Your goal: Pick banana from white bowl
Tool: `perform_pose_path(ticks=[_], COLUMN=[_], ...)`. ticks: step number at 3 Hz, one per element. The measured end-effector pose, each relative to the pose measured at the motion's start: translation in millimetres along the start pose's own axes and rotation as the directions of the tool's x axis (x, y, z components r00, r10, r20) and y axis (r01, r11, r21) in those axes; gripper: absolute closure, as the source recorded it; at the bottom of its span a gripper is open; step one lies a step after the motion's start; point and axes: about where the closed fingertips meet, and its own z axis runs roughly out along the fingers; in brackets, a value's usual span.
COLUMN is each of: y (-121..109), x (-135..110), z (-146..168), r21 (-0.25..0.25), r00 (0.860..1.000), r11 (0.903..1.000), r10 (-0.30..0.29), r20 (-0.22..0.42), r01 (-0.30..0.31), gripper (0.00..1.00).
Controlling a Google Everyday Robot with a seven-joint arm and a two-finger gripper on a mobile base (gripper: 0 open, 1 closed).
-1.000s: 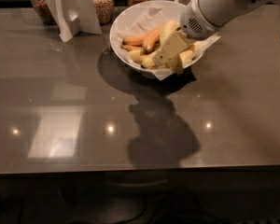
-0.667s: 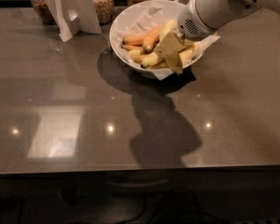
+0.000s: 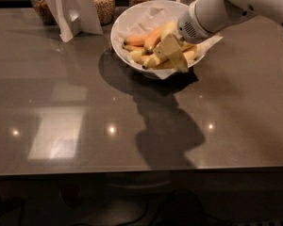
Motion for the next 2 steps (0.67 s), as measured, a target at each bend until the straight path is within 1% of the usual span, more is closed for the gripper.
perform_pose_path(ticks=[1,2], y=[-2.7,-2.7], x=[1.4,1.4], z=[5.0,5.0], r21=[0.005,0.007], r00=[1.0,1.0], r11=[0.9999,0.9999], r10=[0.013,0.012], r20=[0.0,-0.001], r01=[-0.013,-0.012], gripper=[0.52,0.68])
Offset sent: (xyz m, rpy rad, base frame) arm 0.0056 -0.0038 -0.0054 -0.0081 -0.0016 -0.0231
